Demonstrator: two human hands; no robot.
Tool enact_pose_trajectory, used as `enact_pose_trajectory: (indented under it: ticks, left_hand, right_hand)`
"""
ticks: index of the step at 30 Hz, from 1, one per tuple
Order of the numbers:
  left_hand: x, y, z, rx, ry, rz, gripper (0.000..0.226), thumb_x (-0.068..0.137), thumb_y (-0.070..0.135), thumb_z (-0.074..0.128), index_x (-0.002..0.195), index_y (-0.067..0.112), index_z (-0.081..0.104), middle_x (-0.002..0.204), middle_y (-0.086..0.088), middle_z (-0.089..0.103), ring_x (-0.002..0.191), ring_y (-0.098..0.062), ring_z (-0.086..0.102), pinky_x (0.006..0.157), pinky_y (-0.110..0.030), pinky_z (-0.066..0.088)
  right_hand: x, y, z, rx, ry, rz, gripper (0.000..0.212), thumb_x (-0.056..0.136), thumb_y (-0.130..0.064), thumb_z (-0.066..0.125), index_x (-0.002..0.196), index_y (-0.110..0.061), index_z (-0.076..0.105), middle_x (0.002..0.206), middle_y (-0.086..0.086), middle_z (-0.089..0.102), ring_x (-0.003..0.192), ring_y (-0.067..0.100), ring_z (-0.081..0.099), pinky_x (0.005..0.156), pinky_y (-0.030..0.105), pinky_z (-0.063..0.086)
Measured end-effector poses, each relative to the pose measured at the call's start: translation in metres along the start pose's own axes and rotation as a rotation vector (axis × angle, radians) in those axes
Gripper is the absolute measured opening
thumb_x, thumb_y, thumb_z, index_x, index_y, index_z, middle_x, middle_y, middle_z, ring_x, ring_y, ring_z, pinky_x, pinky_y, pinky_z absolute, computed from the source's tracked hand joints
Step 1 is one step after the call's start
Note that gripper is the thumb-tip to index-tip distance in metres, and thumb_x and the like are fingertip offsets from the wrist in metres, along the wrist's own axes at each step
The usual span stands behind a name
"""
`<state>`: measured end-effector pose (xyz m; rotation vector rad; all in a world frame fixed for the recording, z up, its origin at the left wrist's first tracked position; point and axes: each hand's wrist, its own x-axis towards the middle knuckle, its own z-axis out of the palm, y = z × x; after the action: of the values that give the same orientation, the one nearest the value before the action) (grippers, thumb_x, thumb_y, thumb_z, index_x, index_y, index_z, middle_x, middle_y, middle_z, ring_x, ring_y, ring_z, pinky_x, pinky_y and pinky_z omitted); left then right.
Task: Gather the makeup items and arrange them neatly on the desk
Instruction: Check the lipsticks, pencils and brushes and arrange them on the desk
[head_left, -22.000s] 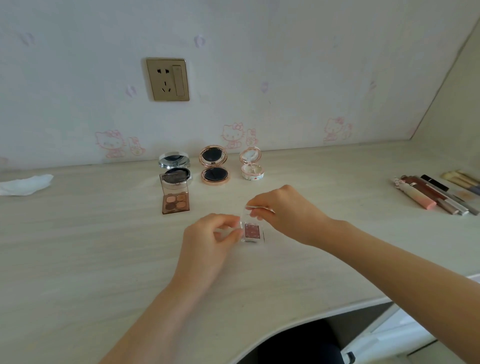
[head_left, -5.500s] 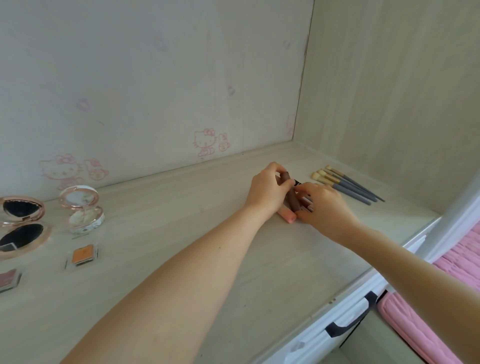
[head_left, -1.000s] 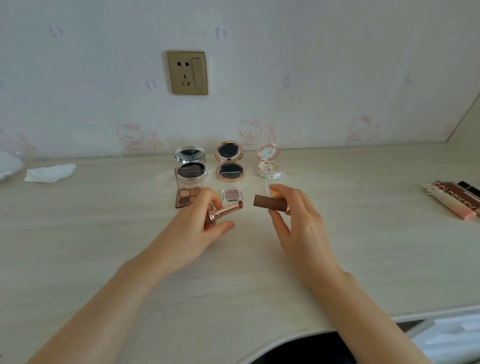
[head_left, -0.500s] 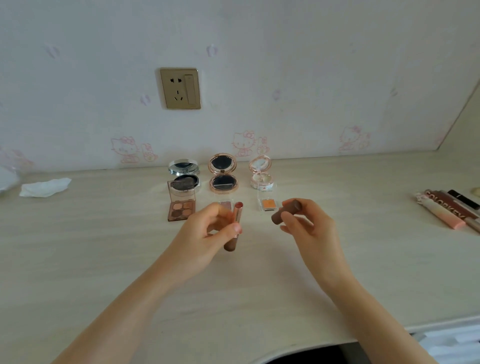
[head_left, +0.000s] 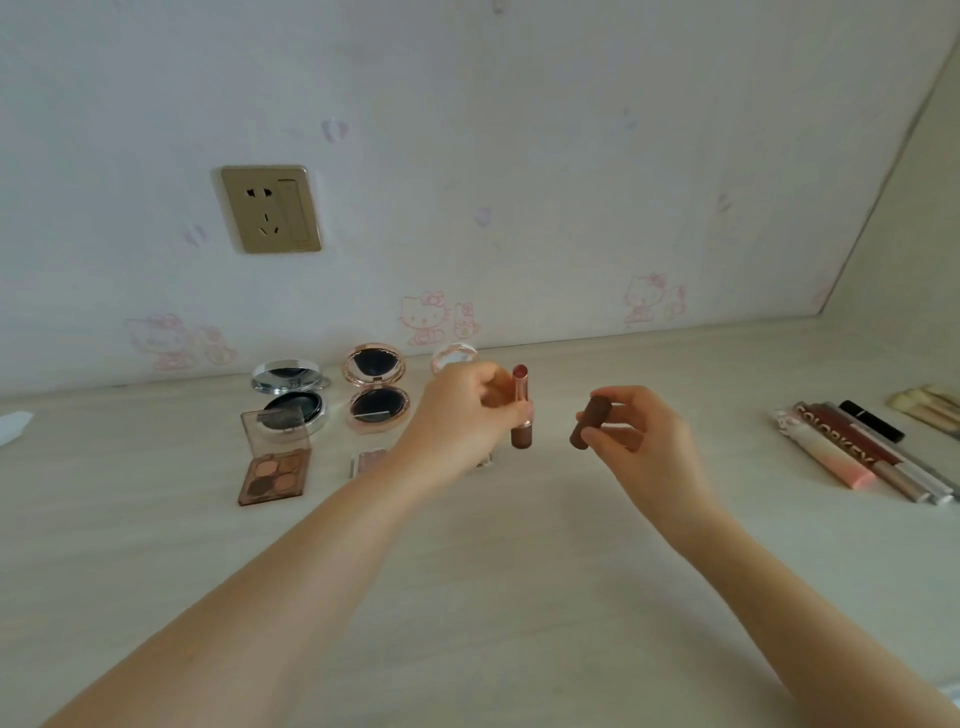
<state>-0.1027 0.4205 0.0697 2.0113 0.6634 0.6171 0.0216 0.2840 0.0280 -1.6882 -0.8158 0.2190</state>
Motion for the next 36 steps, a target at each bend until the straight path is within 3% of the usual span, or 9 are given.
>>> enact_pose_trajectory:
  ticks: [3, 9, 12, 15, 18, 24, 27, 34, 36]
  left_hand:
    - [0.032, 0.006, 0.013, 0.055, 0.066, 0.004, 0.004, 0.076, 0.014, 0.072, 0.079, 0.014, 0.069, 0.077, 0.003, 0.073, 0.083, -0.013, 0.068, 0.097, -0.046, 0.046]
    - [0.081, 0.004, 0.026, 0.217, 0.147, -0.089, 0.008, 0.075, 0.010, 0.073, 0.076, 0.016, 0.068, 0.081, -0.003, 0.071, 0.088, -0.023, 0.067, 0.093, -0.045, 0.047]
    - [0.094, -0.004, 0.032, 0.274, 0.154, -0.104, 0.004, 0.076, 0.010, 0.072, 0.080, 0.009, 0.070, 0.083, -0.006, 0.072, 0.079, -0.019, 0.065, 0.065, -0.024, 0.048]
    - [0.100, -0.011, 0.037, 0.337, 0.197, -0.121, 0.006, 0.077, 0.013, 0.072, 0.082, 0.009, 0.071, 0.083, -0.004, 0.072, 0.070, -0.014, 0.056, 0.047, -0.016, 0.025]
    - [0.106, -0.019, 0.042, 0.353, 0.225, -0.158, 0.005, 0.077, 0.016, 0.072, 0.079, 0.012, 0.069, 0.083, -0.003, 0.072, 0.074, -0.016, 0.057, 0.053, -0.019, 0.021]
    - [0.115, -0.024, 0.045, 0.369, 0.216, -0.175, 0.008, 0.081, 0.012, 0.071, 0.083, 0.008, 0.064, 0.088, -0.010, 0.067, 0.084, -0.026, 0.062, 0.068, -0.027, 0.045]
    - [0.117, -0.025, 0.044, 0.375, 0.199, -0.183, 0.013, 0.081, 0.008, 0.068, 0.076, 0.013, 0.058, 0.089, -0.010, 0.065, 0.087, -0.029, 0.061, 0.082, -0.042, 0.053]
    - [0.117, -0.027, 0.043, 0.371, 0.198, -0.167, 0.012, 0.080, 0.005, 0.065, 0.075, 0.013, 0.057, 0.085, -0.011, 0.065, 0.085, -0.030, 0.062, 0.078, -0.042, 0.052]
    - [0.118, -0.028, 0.043, 0.368, 0.195, -0.175, 0.015, 0.080, 0.006, 0.064, 0.072, 0.014, 0.055, 0.081, -0.009, 0.063, 0.083, -0.029, 0.061, 0.078, -0.042, 0.051]
  right_hand:
    - [0.027, 0.008, -0.004, -0.052, -0.009, -0.010, 0.025, 0.080, -0.002, 0.065, 0.087, -0.025, 0.061, 0.077, -0.005, 0.072, 0.083, 0.010, 0.070, 0.082, 0.035, 0.055]
    - [0.076, 0.024, 0.007, -0.145, -0.039, 0.031, 0.021, 0.078, -0.007, 0.067, 0.087, -0.025, 0.061, 0.080, -0.005, 0.072, 0.087, 0.012, 0.068, 0.079, 0.031, 0.052]
    - [0.093, 0.029, 0.020, -0.166, -0.078, 0.033, 0.022, 0.077, -0.007, 0.066, 0.087, -0.025, 0.060, 0.076, -0.008, 0.071, 0.085, 0.007, 0.067, 0.063, 0.018, 0.044]
    - [0.105, 0.034, 0.032, -0.183, -0.102, 0.068, 0.021, 0.078, -0.008, 0.065, 0.092, -0.024, 0.060, 0.081, -0.004, 0.071, 0.085, 0.010, 0.066, 0.056, 0.016, 0.041]
    - [0.112, 0.040, 0.043, -0.179, -0.108, 0.079, 0.023, 0.079, -0.008, 0.063, 0.095, -0.024, 0.060, 0.085, -0.001, 0.071, 0.085, 0.014, 0.065, 0.060, 0.019, 0.045]
    - [0.125, 0.045, 0.053, -0.211, -0.125, 0.057, 0.022, 0.078, -0.011, 0.068, 0.088, -0.029, 0.059, 0.072, -0.014, 0.061, 0.075, 0.006, 0.059, 0.055, 0.012, 0.038]
    - [0.129, 0.047, 0.057, -0.260, -0.130, 0.046, 0.023, 0.076, -0.013, 0.070, 0.087, -0.030, 0.058, 0.073, -0.015, 0.059, 0.073, 0.003, 0.055, 0.054, 0.009, 0.034]
    - [0.133, 0.052, 0.061, -0.327, -0.142, 0.023, 0.021, 0.074, -0.018, 0.072, 0.083, -0.031, 0.057, 0.073, -0.018, 0.058, 0.078, 0.006, 0.057, 0.061, 0.017, 0.039]
    - [0.133, 0.054, 0.060, -0.340, -0.156, 0.004, 0.022, 0.074, -0.019, 0.072, 0.084, -0.031, 0.057, 0.079, -0.015, 0.060, 0.076, 0.004, 0.055, 0.060, 0.013, 0.038]
